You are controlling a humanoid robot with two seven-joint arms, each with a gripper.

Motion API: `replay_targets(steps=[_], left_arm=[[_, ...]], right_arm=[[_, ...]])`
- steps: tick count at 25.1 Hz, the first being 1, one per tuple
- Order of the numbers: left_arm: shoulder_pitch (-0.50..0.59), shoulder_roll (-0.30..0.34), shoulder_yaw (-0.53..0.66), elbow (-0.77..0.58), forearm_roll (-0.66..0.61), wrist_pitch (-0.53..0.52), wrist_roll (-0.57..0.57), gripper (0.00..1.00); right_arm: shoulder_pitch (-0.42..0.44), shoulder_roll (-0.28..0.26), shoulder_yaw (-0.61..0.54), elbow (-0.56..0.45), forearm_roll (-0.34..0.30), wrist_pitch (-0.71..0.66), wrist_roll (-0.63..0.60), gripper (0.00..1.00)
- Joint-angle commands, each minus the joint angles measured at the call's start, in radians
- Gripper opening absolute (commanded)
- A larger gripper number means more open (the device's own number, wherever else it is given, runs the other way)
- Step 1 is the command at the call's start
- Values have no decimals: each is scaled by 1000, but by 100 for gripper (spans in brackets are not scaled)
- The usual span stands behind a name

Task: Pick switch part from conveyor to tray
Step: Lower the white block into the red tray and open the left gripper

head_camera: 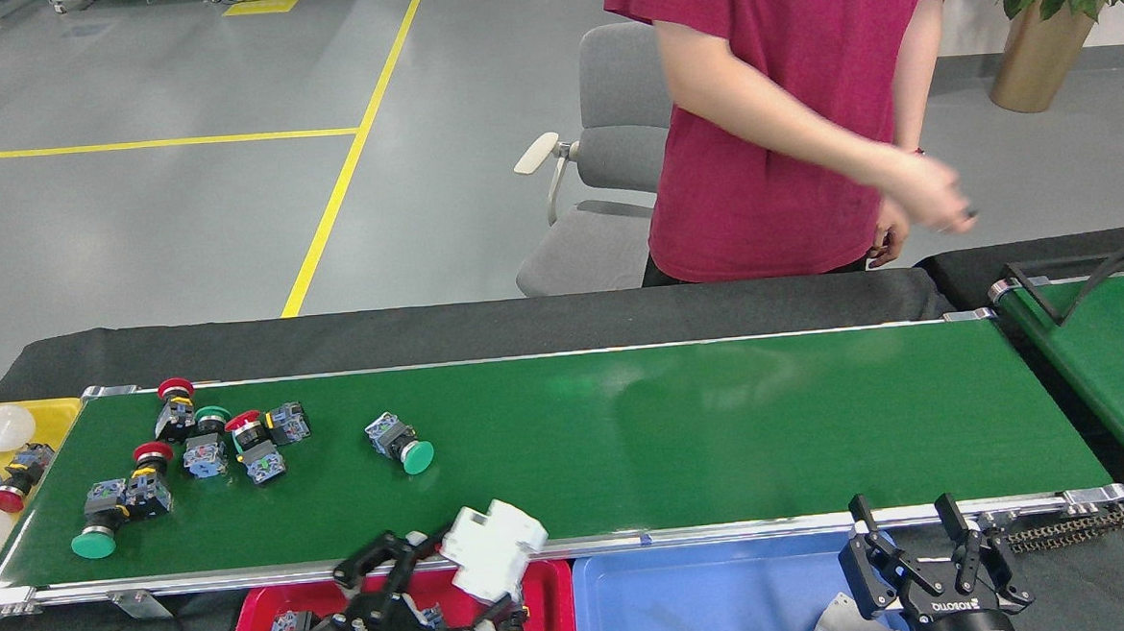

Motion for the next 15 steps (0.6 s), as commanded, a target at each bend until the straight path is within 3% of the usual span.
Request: replay_targets(steps=[1,4,6,10,11,15], left_arm=[[-10,-44,-38,-14,-51,-3,-18,18],[-1,-128,-101,-7,-149,-3,-21,25],[7,-183,-136,-4,-215,-1,-26,39],[42,-234,-149,-6,-244,54,-69,93],[43,-234,-164,-6,-243,89,-69,100],[50,-233,-225,-9,-238,152,-67,100]], right_arm=[[-3,1,-1,-13,1,-4,-3,94],[-3,1,-1,-13,1,-4,-3,94],[-3,1,-1,-13,1,-4,-3,94],[-3,2,-1,-13,1,-4,-3,94],[-3,2,-1,-13,1,-4,-3,94],[-3,2,-1,-13,1,-4,-3,94]])
